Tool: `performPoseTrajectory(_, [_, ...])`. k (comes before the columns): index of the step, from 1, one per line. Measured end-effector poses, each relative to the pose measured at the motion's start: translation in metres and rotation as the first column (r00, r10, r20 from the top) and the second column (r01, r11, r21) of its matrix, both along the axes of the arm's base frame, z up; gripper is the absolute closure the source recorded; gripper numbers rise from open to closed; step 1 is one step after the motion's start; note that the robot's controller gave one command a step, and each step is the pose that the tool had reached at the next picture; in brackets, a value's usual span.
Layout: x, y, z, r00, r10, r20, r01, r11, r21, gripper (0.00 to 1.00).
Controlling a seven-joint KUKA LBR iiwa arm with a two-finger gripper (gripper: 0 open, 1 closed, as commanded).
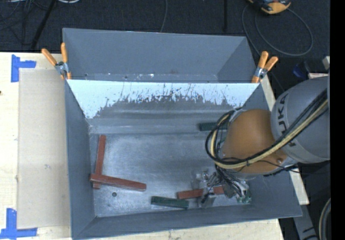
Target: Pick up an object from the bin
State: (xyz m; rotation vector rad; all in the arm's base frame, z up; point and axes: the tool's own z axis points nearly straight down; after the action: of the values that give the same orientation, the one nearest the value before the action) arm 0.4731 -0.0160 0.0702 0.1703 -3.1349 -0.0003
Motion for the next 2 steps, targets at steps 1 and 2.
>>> performPoseTrajectory(1, [0.0001,-0.0022,0.1248,0.998,-0.065,0.002,0.065,0.998,0.000,1.00])
performPoseTrajectory(2, [0.0001,-0.0022,0.1248,0.998,-0.065,0.002,0.065,0.998,0.000,1.00])
